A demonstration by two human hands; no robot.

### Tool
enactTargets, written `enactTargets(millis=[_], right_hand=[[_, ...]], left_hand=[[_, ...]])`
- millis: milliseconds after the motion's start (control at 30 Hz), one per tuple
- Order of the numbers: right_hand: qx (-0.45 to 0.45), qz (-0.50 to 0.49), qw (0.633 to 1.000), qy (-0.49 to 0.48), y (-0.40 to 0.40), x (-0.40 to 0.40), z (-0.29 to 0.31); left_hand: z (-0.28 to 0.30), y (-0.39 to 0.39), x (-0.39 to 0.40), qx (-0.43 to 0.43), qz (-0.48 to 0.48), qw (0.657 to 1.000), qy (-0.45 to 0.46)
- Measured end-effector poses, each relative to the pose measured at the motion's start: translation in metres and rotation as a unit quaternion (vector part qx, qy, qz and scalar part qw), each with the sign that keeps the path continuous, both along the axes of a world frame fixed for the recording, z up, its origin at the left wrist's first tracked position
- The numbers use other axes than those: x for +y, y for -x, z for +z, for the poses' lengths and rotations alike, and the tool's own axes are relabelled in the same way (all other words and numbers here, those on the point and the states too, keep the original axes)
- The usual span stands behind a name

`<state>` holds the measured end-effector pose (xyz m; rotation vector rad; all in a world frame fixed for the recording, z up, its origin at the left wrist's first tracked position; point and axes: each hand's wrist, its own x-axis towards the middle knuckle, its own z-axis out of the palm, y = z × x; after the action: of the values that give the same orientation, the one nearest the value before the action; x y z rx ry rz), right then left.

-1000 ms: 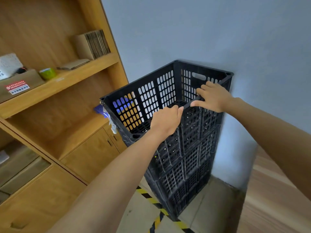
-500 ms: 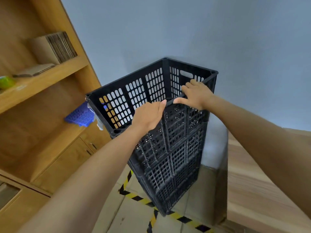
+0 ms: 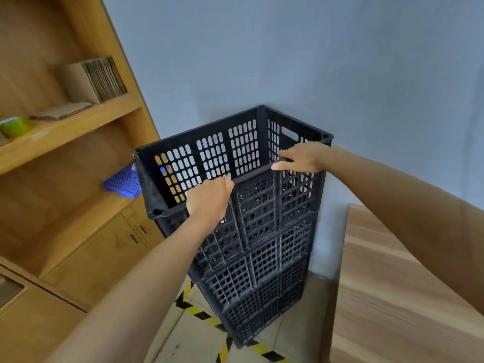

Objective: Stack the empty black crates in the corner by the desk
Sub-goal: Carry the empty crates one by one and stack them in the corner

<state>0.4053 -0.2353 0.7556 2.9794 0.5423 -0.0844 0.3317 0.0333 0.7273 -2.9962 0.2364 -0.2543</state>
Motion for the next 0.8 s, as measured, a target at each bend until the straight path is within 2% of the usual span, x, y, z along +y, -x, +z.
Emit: enactTargets(millis=[167,233,333,600,800], right_hand=[[-0.168,0.028,0.985,-0.019,-0.006,-0.008,-0.027],[-0.2,0.029,0.979,-0.026,-0.007,-0.008,-0.033],[-0.219,0.03,0.975,-0.033,-0.004,-0.006,-0.035],[-0.256,0.016,0.966,-0.036,0.006,0.002,-0.035],[-0.257,-0.031,0.965,-0.052,0.026,0.036,-0.038]], left_hand=[[-0.004,-0.005,-0.01,-0.046,0.037,0.996,-0.068],[-0.003,-0.004,-0.011,-0.039,0.041,0.991,-0.122],[-0.003,-0.006,-0.011,-0.038,0.041,0.984,-0.17],[-0.006,-0.013,0.001,-0.062,0.016,0.979,-0.192],[-0.007,-0.03,0.044,-0.053,-0.01,0.976,-0.213]])
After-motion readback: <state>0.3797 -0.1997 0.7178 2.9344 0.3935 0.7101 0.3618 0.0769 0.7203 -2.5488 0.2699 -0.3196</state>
